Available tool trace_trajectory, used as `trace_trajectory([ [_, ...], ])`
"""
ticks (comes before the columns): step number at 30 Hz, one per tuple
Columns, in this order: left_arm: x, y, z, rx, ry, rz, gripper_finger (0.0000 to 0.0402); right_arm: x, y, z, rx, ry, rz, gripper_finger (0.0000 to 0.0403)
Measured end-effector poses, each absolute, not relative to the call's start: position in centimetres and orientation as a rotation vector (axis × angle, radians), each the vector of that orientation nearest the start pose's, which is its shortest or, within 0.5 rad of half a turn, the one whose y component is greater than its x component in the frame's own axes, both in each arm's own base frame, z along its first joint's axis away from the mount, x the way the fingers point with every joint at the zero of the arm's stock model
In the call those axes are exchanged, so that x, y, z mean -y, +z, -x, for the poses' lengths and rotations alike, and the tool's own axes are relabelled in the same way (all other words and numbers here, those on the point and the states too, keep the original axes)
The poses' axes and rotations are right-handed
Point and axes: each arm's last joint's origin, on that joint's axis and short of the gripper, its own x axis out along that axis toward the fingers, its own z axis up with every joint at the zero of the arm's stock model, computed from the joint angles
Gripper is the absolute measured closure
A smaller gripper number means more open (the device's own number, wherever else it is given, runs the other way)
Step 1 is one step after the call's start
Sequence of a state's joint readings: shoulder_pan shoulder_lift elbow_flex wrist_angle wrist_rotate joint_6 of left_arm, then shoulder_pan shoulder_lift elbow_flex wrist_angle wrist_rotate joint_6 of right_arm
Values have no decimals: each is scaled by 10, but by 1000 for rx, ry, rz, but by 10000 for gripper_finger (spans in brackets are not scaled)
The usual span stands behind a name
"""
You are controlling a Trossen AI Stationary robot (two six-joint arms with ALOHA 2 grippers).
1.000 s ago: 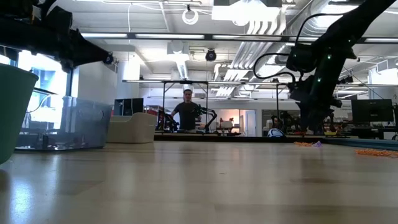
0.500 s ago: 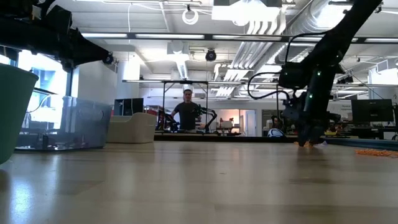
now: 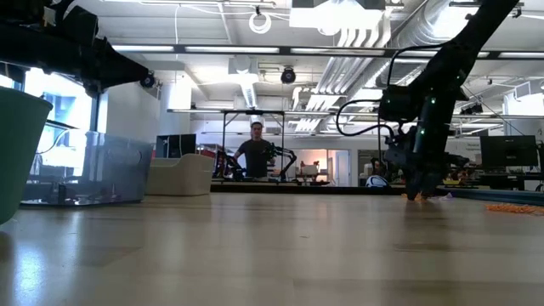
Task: Sort Halloween decoration
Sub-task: Put the top right orange spider into the gray bin
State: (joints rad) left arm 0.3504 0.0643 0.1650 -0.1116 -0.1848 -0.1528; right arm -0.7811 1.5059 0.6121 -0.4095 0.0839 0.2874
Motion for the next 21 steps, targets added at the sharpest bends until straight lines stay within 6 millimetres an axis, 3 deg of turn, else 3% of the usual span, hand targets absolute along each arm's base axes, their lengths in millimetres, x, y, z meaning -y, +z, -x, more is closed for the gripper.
trace_trajectory([
  [11, -36, 204, -83, 33, 535, 161, 337, 162, 120, -162, -1141, -893, -743, 386],
  [21, -36, 204, -83, 35, 535, 170, 337, 166, 126, -167, -1129, -885, -739, 397],
])
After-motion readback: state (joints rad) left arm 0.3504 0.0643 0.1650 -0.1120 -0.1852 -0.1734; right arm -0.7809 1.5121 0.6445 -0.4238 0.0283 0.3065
